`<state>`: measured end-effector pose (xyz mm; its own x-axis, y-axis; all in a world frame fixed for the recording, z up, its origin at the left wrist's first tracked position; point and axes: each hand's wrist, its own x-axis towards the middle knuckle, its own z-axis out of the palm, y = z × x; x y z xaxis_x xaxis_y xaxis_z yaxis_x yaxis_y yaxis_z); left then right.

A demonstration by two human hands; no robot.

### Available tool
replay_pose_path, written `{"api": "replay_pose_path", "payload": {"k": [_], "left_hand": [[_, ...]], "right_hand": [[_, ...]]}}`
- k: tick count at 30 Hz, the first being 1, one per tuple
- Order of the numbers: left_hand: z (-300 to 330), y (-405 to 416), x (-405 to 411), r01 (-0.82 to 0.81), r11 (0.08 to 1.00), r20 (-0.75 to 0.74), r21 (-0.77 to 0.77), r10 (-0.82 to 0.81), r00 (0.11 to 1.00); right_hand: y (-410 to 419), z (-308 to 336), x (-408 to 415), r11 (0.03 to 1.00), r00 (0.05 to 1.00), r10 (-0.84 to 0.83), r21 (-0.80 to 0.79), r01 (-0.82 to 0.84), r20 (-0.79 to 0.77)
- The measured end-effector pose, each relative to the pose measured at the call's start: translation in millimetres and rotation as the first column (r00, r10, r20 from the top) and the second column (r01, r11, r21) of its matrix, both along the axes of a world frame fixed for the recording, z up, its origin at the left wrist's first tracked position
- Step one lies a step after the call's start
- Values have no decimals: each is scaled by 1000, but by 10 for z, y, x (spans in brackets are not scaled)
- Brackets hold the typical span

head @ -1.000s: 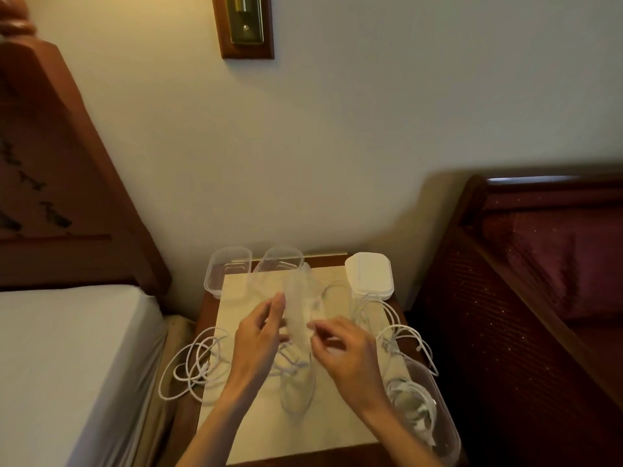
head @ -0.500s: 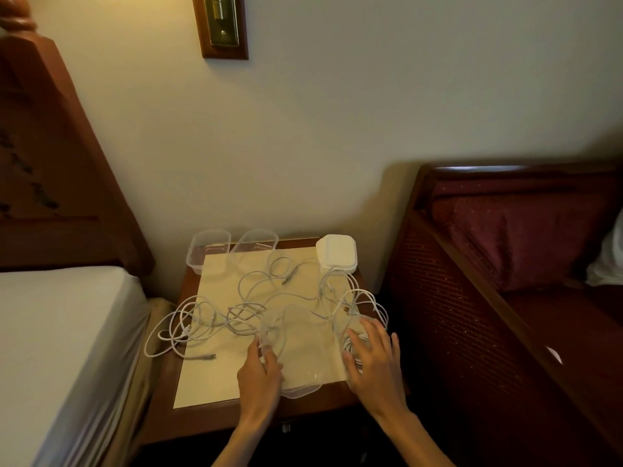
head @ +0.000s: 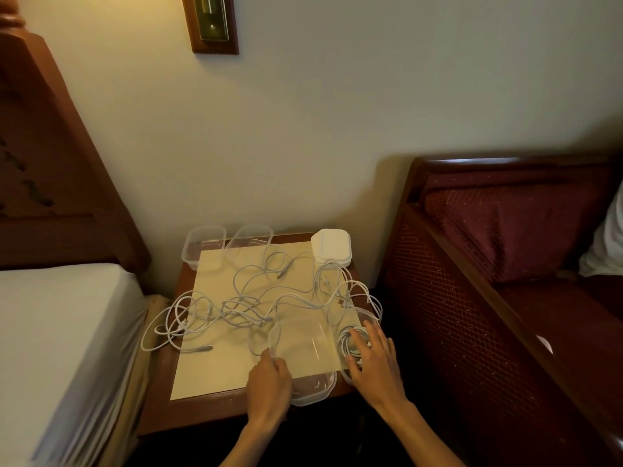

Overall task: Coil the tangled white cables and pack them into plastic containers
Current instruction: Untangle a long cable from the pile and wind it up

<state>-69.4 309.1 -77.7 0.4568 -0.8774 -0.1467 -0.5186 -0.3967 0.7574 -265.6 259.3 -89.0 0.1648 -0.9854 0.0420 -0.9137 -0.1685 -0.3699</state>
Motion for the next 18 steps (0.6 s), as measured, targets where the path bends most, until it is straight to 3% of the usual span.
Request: {"api": "replay_pose_path", "payload": {"k": [6, 8, 10, 12, 14, 16, 18], "left_hand": [[-9, -71, 19, 67, 996, 41, 55, -70, 997], [26, -68, 68, 49, 991, 157, 123, -68, 985], [150, -98, 139, -18, 999, 274, 51, 4, 962], [291, -208, 241, 29, 980, 286, -199, 30, 958], [345, -407, 362, 192, 930, 332, -314, -82, 940], [358, -656, 496, 362, 897, 422, -254, -234, 876], [344, -880, 599, 454, 885, 490, -104, -352, 798]], "right_hand": [[-148, 179, 76, 936, 980, 89, -350, -21, 178], [-281, 309, 140, 912, 973, 112, -410, -21, 200], [-456, 434, 204, 892, 969, 131, -451, -23, 208], [-658, 534, 271, 890, 970, 144, -455, -41, 194], [-866, 603, 338, 890, 983, 136, -450, -67, 124], [-1078, 686, 417, 911, 988, 148, -394, -120, 40], [-1228, 757, 507, 937, 964, 262, -230, -265, -45]]}}
